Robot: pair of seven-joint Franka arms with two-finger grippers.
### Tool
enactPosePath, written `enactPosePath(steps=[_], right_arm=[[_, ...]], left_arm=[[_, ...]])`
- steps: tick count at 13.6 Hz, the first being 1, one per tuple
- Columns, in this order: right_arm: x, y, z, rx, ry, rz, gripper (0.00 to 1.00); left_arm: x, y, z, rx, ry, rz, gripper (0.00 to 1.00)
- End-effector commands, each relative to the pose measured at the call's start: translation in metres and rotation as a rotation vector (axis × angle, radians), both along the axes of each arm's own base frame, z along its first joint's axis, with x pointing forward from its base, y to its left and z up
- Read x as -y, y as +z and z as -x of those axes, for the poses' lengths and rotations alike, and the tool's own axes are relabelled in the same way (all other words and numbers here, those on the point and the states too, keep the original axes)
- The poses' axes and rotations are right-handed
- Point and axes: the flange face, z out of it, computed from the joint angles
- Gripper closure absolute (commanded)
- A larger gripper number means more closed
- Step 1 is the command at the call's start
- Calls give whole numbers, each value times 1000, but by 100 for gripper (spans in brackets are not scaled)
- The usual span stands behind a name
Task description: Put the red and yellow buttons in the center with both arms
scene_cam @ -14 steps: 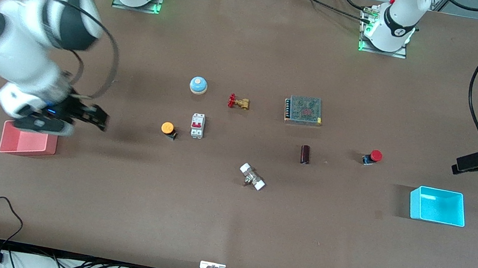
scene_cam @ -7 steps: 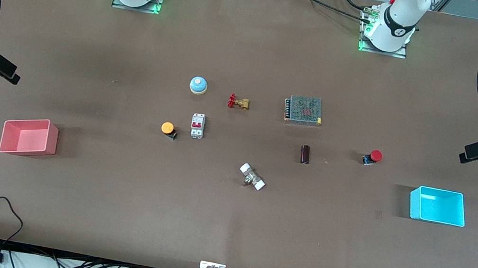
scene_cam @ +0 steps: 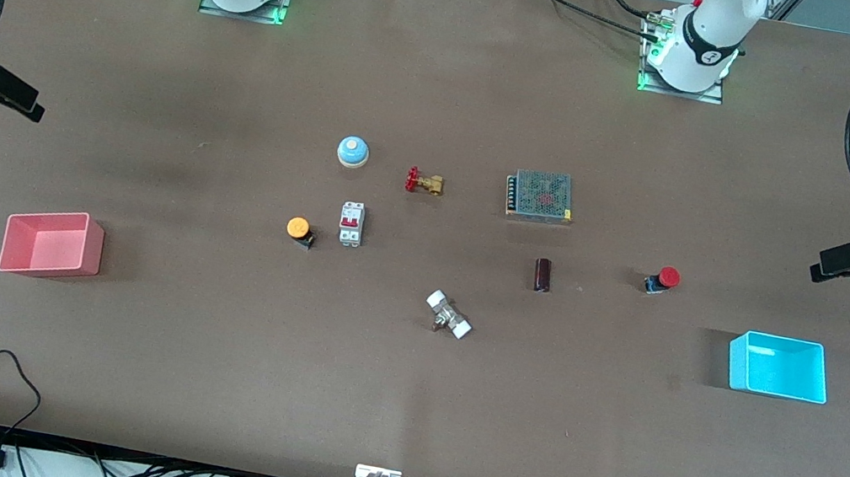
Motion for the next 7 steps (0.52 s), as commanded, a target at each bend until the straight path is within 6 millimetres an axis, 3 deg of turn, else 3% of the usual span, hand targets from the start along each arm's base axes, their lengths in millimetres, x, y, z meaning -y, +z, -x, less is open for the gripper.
enactPosePath(steps=[1,7], right_arm=[[-15,6,16,25,28,7,0],[-28,9,15,28,42,12,0]], left_arm=[[0,10,8,-2,-24,-15,0],[2,8,10,-17,-28,-17,0]])
